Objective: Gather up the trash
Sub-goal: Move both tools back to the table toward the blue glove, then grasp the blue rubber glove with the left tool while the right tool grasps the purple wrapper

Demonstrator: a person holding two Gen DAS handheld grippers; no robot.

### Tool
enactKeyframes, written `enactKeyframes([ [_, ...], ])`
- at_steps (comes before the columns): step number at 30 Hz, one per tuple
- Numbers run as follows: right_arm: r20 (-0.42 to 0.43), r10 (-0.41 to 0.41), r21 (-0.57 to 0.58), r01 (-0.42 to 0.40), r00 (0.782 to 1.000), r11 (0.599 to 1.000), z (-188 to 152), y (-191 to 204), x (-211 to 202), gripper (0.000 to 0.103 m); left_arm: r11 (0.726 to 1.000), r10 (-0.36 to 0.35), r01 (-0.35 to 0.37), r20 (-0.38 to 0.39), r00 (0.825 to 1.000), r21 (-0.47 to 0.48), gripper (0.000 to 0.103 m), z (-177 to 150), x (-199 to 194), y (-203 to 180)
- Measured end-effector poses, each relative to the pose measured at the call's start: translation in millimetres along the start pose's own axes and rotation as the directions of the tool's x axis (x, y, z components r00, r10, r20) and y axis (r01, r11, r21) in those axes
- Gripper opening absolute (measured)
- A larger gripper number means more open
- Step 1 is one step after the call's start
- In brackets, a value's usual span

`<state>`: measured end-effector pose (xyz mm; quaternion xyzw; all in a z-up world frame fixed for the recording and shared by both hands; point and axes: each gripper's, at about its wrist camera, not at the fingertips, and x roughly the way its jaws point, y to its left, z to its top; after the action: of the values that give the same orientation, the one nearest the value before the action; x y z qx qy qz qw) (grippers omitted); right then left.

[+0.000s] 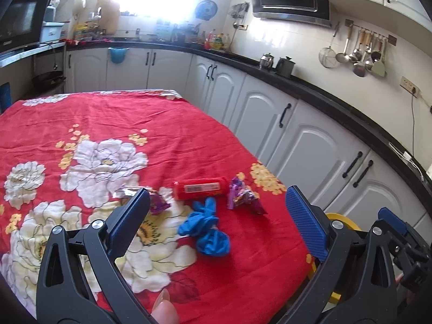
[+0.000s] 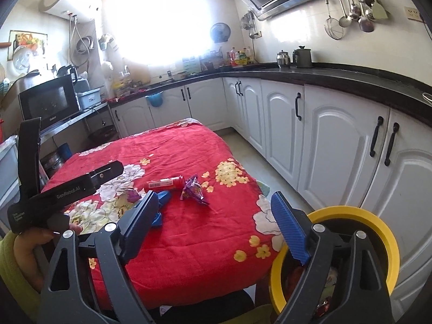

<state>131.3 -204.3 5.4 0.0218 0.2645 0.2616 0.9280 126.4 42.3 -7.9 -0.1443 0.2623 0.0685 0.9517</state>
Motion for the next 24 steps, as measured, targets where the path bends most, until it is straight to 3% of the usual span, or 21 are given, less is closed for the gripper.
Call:
enactKeyframes([
  [7, -0.044, 0.003, -0.039, -0.005, 0.999, 0.999, 6, 2, 31, 0.083, 0.998, 0.063, -0.063, -0.041, 0.997, -0.007, 0.092, -6, 10, 18],
  [14, -0.139, 0.029, -0.079, -0.04, 0.99, 0.996, 0, 1, 79, 0.081, 0.998, 0.048, -0.052, -0.105, 0.993, -0.037, 0.092, -17, 25, 31],
  [19, -0.207, 0.054, -0.134, -0.083, 0.977, 0.988, -10, 8, 116, 0.071, 0.998, 0.0, -0.011, -0.175, 0.984, -0.061, 0.071, -29, 41, 33],
  [24, -0.262, 0.053, -0.179, -0.103, 0.964, 0.979, -17, 13, 149, 0.064, 0.997, -0.045, 0.029, -0.227, 0.973, -0.073, 0.06, -40, 54, 31],
])
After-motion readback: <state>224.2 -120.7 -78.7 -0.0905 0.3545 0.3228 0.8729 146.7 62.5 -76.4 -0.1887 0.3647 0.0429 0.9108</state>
